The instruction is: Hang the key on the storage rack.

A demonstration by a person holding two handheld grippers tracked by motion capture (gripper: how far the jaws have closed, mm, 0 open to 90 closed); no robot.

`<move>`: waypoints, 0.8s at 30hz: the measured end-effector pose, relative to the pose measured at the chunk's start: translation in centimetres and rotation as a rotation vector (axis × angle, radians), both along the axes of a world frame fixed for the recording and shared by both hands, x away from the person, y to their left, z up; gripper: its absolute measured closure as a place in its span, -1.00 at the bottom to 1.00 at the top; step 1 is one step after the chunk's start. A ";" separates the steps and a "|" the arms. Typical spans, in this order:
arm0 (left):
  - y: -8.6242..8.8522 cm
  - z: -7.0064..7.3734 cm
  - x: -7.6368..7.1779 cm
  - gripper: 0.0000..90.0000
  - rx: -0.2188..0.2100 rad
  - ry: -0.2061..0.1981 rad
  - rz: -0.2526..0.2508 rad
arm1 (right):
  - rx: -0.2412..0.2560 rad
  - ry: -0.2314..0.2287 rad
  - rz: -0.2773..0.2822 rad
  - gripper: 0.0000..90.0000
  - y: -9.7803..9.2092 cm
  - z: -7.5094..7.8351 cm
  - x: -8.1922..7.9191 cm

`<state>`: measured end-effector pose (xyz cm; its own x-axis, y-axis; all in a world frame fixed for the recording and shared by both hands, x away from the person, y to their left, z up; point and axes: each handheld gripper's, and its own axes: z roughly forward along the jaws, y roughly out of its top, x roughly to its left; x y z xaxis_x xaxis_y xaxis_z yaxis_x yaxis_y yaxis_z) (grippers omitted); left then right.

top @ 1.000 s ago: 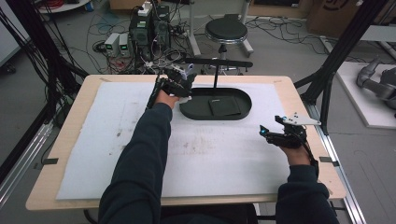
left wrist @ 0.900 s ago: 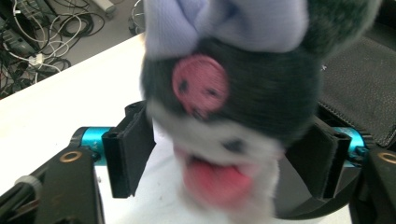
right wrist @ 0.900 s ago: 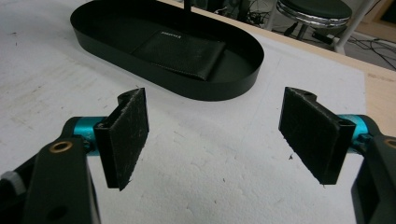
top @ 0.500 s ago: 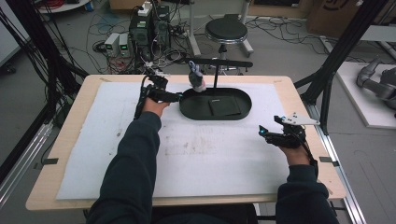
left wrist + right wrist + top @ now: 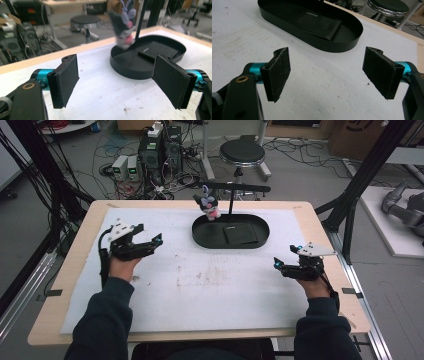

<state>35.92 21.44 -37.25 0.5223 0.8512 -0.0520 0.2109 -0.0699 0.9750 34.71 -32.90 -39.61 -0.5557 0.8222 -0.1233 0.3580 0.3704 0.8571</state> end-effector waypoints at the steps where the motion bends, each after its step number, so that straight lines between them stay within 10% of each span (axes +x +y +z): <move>1: 0.5 -0.3 -0.6 -0.54 -0.009 -0.007 0.003 | 0.001 0.001 0.001 -0.50 0.0 0.0 0.0; 24: 2.3 -3.1 -3.9 -0.53 0.010 -0.018 0.028 | 0.012 0.002 -0.024 -0.51 -0.3 -0.1 -0.2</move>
